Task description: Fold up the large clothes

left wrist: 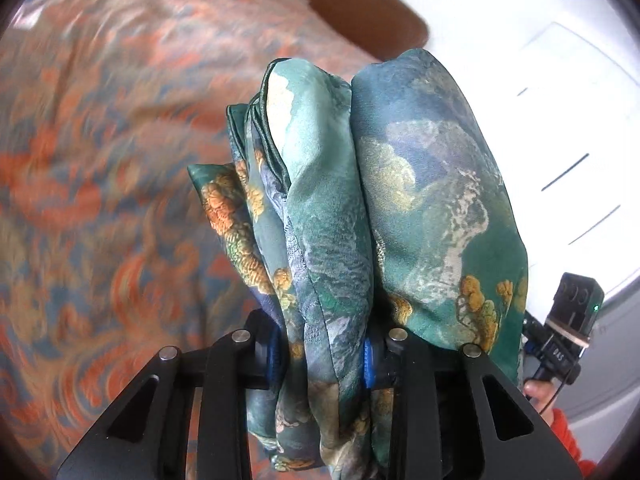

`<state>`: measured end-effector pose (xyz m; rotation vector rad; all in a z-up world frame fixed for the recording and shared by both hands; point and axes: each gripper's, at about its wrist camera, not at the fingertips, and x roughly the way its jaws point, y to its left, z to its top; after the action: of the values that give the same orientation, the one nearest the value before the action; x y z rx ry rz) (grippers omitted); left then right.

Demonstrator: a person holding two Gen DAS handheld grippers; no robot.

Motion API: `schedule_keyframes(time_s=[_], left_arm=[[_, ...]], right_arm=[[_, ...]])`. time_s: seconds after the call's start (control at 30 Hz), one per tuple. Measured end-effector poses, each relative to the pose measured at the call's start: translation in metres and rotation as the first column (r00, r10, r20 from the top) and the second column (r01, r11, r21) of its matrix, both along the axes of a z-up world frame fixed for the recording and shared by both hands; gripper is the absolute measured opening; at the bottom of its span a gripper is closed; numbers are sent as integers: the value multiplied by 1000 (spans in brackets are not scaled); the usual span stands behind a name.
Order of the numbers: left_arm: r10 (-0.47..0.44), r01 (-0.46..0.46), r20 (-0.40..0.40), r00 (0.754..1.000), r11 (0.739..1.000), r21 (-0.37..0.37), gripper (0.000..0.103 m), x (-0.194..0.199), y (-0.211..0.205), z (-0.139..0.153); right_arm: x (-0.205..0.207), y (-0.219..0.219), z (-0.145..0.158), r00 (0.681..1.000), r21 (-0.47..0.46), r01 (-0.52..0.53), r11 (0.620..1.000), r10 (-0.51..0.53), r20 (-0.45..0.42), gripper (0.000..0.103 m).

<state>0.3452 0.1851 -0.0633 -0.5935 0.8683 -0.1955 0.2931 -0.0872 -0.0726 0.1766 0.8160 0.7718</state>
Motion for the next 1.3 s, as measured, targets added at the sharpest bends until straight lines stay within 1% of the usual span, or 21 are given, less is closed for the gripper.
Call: schedule_keyframes(time_s=[0.17, 0.3, 0.4, 0.5, 0.57, 0.63, 0.67, 0.7, 0.73, 0.77, 0.8, 0.87, 0.93, 0.97, 1.0, 1.03, 1.07, 1.1, 1.17, 1.2, 1.3], left_arm=[[-13, 11, 51, 999, 1000, 27, 30, 52, -5, 26], [-32, 30, 50, 998, 999, 42, 30, 78, 2, 24], [-42, 40, 35, 999, 998, 51, 30, 103, -4, 8], [-43, 43, -6, 999, 997, 60, 31, 129, -1, -21], [-33, 39, -92, 995, 997, 71, 37, 145, -3, -64], [-1, 9, -159, 987, 999, 53, 54, 148, 2, -99], [16, -14, -146, 989, 1000, 13, 60, 142, 8, -109], [27, -28, -127, 992, 1000, -2, 69, 136, 11, -109], [40, -40, -90, 995, 999, 0, 74, 125, 14, -103], [38, -36, -55, 998, 999, 38, 74, 114, 12, -92], [38, -36, -18, 999, 994, 108, 75, 102, 8, -78], [33, -49, 61, 998, 960, 275, 83, 74, -7, -50], [42, -113, 163, 986, 882, 458, 101, 33, -30, -18], [48, -156, 215, 976, 837, 524, 103, 12, -42, -7], [50, -186, 251, 967, 809, 557, 102, -4, -49, 3], [50, -217, 288, 956, 779, 588, 103, -19, -58, 10], [50, -233, 302, 952, 756, 611, 103, -37, -68, 17], [55, -240, 302, 952, 745, 622, 103, -49, -75, 23], [103, -280, 301, 948, 722, 633, 103, -74, -91, 32], [131, -308, 310, 942, 707, 637, 103, -88, -97, 36], [152, -349, 342, 927, 682, 643, 103, -112, -113, 46]], right_arm=[[33, -18, 37, 996, 26, 32, 999, -34, 83, 68], [71, -28, 45, 993, 48, 70, 996, -74, 93, 68], [98, -34, 38, 992, 55, 89, 995, -93, 88, 68], [133, -36, 14, 993, 63, 105, 993, -108, 55, 68], [155, -36, -10, 993, 60, 114, 992, -114, 6, 68], [175, -37, -45, 990, 45, 120, 992, -117, -77, 68], [185, -38, -68, 982, 22, 126, 992, -122, -143, 69], [191, -42, -87, 972, 22, 140, 990, -133, -191, 74], [192, -47, -95, 967, 46, 154, 987, -141, -210, 75], [190, -56, -98, 963, 91, 179, 980, -156, -221, 78], [187, -62, -96, 961, 118, 196, 974, -166, -222, 79], [173, -72, -80, 964, 114, 218, 969, -195, -181, 79], [154, -76, -60, 971, 43, 226, 973, -222, -87, 79], [139, -76, -48, 972, -10, 235, 972, -235, -17, 79], [119, -75, -33, 965, -69, 255, 964, -250, 73, 80], [103, -74, -24, 957, -104, 272, 957, -257, 134, 81], [80, -72, -12, 939, -156, 301, 941, -264, 219, 85], [56, -70, -1, 918, -198, 333, 922, -269, 290, 88], [21, -69, 17, 886, -224, 378, 898, -281, 368, 88], [5, -70, 23, 875, -224, 401, 888, -299, 381, 88], [-30, -74, 30, 859, -228, 457, 860, -360, 363, 88]])
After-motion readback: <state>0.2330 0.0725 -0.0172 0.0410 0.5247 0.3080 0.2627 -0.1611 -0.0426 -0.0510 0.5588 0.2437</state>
